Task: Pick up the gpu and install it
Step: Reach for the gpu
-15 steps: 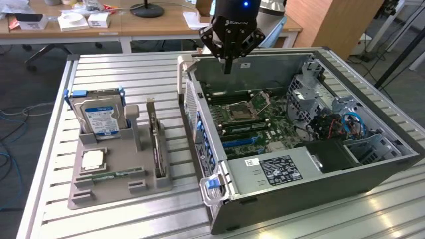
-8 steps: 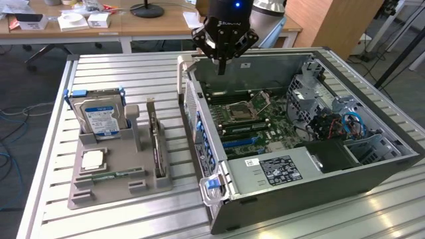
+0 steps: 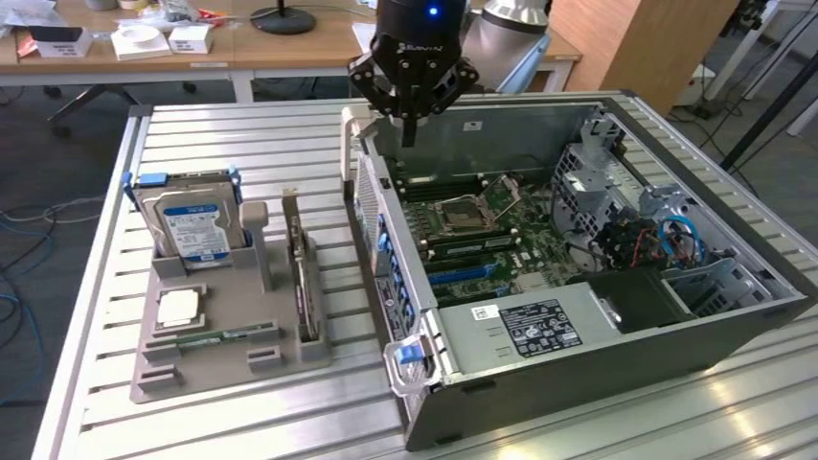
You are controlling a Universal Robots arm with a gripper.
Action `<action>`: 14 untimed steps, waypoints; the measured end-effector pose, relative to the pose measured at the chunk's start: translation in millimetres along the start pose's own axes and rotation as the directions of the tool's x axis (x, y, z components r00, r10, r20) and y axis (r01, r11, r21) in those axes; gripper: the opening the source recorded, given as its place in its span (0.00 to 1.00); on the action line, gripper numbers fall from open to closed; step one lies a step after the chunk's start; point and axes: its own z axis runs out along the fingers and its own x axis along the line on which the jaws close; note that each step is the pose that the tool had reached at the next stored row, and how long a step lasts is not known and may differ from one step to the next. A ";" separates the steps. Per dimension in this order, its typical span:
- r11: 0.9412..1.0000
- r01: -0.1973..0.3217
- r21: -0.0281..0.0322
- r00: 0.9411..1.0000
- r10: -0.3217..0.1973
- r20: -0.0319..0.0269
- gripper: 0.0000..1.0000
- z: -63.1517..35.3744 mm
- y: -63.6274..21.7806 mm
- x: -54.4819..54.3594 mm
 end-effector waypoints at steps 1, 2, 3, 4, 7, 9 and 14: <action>1.000 0.000 0.000 1.000 0.000 0.000 0.10 0.5 -0.5 6.7; 1.000 0.000 0.000 1.000 0.000 0.000 0.10 0.6 -0.8 9.6; 1.000 0.000 0.000 1.000 0.000 0.000 0.10 1.1 -1.2 15.4; 1.000 0.000 0.000 1.000 0.000 0.000 0.10 1.3 -1.4 18.3; 1.000 0.000 0.000 1.000 0.000 0.000 0.10 1.9 -2.1 26.4; 1.000 0.000 0.000 1.000 0.000 0.000 0.10 2.3 -2.5 31.7; 1.000 0.000 0.000 1.000 0.000 0.000 0.10 3.2 -3.7 46.8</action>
